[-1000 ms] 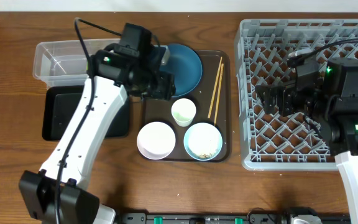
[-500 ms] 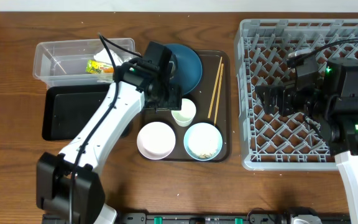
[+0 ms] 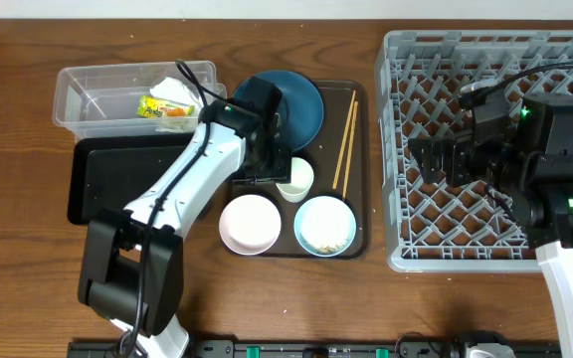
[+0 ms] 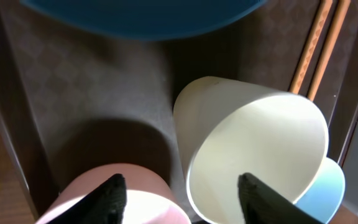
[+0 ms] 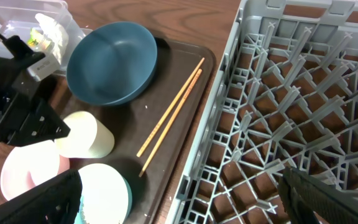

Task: Sort waste into correct bins and load items into the dishwasher rack
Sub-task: 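Move the left gripper to the white cup and grasp it, then lift the white cup and bring it toward the right gripper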

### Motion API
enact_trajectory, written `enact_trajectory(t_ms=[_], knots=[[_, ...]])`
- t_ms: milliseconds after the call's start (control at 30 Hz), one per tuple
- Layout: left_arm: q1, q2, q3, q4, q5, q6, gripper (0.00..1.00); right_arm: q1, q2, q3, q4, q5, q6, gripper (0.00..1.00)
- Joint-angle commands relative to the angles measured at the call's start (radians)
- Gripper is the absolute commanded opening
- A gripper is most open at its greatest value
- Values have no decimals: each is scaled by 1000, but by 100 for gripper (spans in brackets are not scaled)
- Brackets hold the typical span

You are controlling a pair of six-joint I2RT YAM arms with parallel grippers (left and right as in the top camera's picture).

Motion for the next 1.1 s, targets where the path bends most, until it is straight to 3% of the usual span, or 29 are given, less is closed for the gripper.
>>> enact_trajectory(t_ms=[0,233,600,867,1067], knots=[[-2,13,-3,13,-16,-8,57,7,2,18,-1,3,-10,99],[-2,60,-14,26,-19,-8,51,7,2,18,-2,3,-10,99],[-1,63,-5,33,-18,-9,7,7,2,18,-2,2,-9,99],[66,15,37,33,144,-3,6,7,16,18,0,-37,8,99],[177,-68,37,13,445,65,6,7,61,18,35,-184,9,99]])
